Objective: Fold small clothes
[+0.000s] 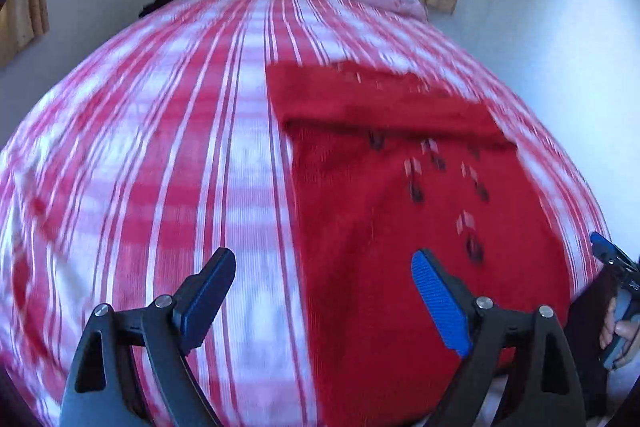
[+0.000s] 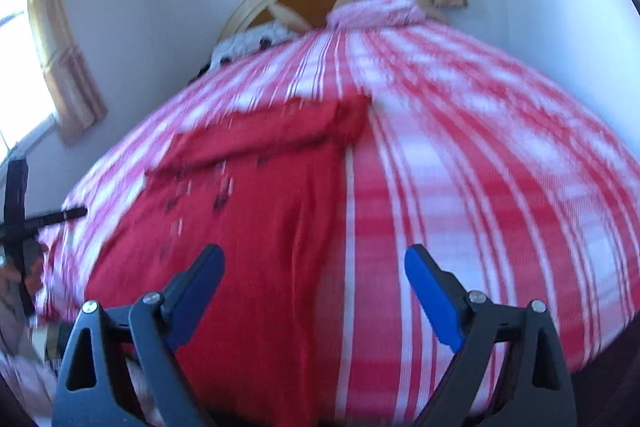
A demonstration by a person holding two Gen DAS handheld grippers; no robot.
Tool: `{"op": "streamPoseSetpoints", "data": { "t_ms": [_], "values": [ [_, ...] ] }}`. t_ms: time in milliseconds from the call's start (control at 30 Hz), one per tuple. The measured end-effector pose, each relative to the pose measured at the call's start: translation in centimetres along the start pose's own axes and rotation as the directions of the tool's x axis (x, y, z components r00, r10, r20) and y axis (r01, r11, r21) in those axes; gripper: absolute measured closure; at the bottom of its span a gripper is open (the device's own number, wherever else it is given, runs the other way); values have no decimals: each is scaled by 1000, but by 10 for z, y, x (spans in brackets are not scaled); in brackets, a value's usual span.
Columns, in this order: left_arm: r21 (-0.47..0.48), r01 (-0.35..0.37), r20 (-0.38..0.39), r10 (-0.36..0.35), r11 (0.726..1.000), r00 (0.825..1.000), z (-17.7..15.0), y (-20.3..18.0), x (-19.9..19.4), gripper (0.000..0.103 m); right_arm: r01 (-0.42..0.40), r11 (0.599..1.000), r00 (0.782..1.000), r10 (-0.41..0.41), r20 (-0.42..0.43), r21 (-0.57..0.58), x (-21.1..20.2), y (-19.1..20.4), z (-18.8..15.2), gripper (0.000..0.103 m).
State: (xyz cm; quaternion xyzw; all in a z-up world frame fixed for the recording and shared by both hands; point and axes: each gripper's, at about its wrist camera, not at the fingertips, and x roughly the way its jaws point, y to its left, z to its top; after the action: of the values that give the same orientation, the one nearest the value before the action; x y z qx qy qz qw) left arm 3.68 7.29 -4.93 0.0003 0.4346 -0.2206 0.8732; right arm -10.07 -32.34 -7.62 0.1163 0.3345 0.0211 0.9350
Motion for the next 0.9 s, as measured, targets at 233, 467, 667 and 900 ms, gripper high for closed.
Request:
{"op": "streamPoseSetpoints", "data": {
  "t_ms": [233, 467, 667, 900],
  "values": [
    [125, 40, -45, -35, 991, 998, -65, -24, -4, 13, -57, 998, 988, 60, -143, 25, 6, 3, -51, 45],
    [162, 13, -95, 2, 987, 996, -89, -38, 8, 13, -56, 998, 983, 58, -173, 12, 10, 10, -63, 44],
    [221, -82, -101, 107, 972, 989, -95, -47, 10, 13, -52, 996, 981, 38, -191, -69, 11, 26, -70, 57],
    [216, -94, -130, 124, 972, 984, -97, -48, 14, 13, -60, 998, 976, 51, -212, -35, 8, 23, -76, 57]
  ]
}}
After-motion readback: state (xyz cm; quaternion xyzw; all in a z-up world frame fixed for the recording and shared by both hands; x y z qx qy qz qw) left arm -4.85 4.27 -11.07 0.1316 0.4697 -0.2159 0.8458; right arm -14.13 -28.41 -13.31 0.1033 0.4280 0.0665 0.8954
